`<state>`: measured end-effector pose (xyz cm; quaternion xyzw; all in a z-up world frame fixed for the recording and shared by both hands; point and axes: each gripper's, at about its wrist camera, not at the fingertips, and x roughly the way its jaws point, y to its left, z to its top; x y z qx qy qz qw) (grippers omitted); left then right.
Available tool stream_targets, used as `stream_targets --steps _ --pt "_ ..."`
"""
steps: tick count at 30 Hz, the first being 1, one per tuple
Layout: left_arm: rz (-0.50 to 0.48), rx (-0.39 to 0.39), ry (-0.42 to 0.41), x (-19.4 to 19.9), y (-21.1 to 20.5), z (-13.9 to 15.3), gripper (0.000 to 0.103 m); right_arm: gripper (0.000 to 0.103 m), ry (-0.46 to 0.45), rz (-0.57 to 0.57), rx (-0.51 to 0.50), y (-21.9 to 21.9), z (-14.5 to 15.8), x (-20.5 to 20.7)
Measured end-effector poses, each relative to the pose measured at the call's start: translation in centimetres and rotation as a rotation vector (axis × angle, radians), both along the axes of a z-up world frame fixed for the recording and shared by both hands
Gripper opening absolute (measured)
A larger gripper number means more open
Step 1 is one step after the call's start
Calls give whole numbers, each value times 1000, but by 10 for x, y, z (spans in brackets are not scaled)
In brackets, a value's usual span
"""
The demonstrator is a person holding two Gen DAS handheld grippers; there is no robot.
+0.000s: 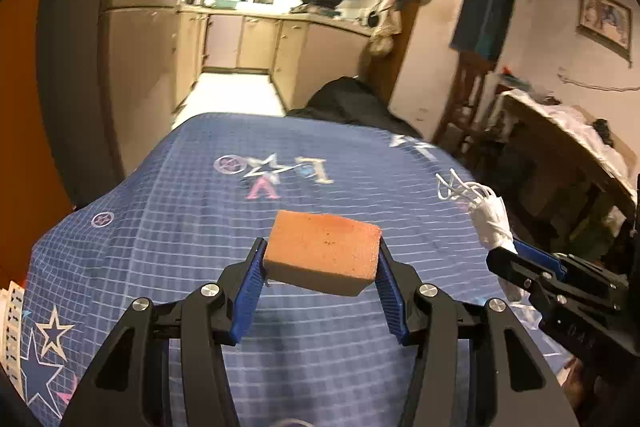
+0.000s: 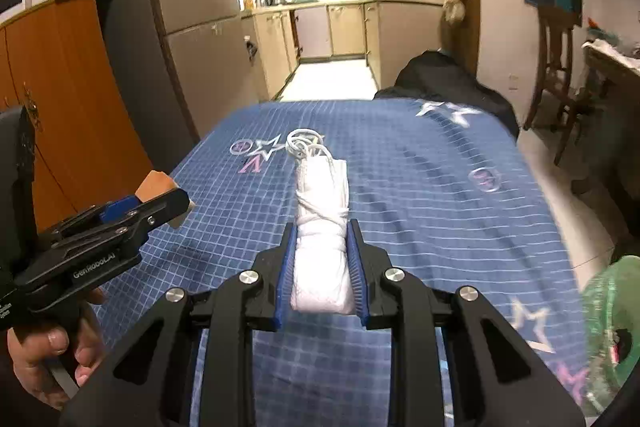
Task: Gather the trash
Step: 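Carry the sponge and white cable bundle over the green trash bin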
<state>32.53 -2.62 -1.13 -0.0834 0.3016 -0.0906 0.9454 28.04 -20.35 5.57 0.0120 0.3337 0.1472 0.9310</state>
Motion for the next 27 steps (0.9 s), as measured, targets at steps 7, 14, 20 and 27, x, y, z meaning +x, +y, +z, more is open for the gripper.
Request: stream_targets --steps 7,14,20,27 --pt "-88 10 -41 -26 -51 24 53 23 -48 -71 -9 -54 29 -30" --pt "-203 37 -75 -45 -120 43 53 24 -62 -147 -20 -110 40 -45" --pt "-298 55 -90 -52 -181 52 53 24 -70 -206 -24 -151 43 -55" --pt "-410 73 -116 -52 -251 58 53 24 -76 -306 -22 -216 49 -69"
